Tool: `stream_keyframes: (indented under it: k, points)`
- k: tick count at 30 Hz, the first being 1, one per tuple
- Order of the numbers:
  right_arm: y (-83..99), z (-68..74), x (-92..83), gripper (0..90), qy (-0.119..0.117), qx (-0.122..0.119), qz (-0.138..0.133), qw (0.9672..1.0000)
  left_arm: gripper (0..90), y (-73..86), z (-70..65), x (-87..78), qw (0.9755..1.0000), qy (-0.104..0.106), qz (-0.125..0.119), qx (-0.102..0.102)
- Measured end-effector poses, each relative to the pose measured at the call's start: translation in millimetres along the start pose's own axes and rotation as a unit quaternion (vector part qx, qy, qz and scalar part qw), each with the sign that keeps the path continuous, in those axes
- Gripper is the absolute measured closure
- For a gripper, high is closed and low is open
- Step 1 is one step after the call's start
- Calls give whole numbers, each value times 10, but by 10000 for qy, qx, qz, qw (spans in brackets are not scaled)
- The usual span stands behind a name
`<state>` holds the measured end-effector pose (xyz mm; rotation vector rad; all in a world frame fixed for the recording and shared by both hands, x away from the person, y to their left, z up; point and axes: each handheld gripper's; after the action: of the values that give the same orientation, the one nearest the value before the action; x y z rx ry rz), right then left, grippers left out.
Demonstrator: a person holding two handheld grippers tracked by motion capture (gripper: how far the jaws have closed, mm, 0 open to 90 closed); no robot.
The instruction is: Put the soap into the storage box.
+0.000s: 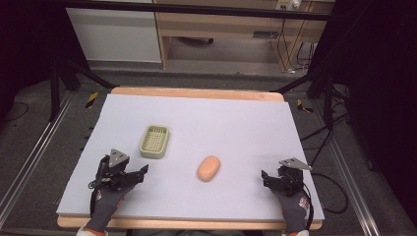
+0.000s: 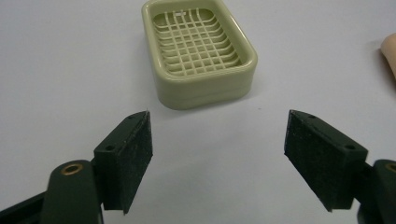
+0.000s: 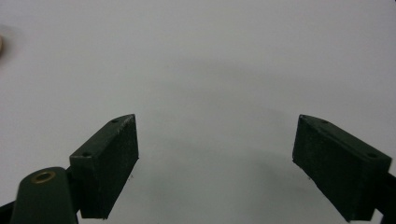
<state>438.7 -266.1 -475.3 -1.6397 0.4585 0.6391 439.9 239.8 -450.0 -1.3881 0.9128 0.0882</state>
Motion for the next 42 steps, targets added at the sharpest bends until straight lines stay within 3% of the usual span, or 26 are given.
stream_keyframes:
  k: [26, 42]
  points:
    - [-8, 2, -8, 135, 89, 5, -64, 9999, 207, -93, -250, 34, 9994, 206, 4, 285]
    - [-9, 4, -8, 135, 101, 8, -70, 9999, 200, -142, -331, 66, 9989, 257, 14, 402]
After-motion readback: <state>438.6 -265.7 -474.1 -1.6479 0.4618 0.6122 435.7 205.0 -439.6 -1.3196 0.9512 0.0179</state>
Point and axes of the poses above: each handheld gripper's, and its own axes: x roughly forward along the jaws, y roughly out of its underside, z roughly to its left, and after that the axes turned 7 degrees about y, right-handed
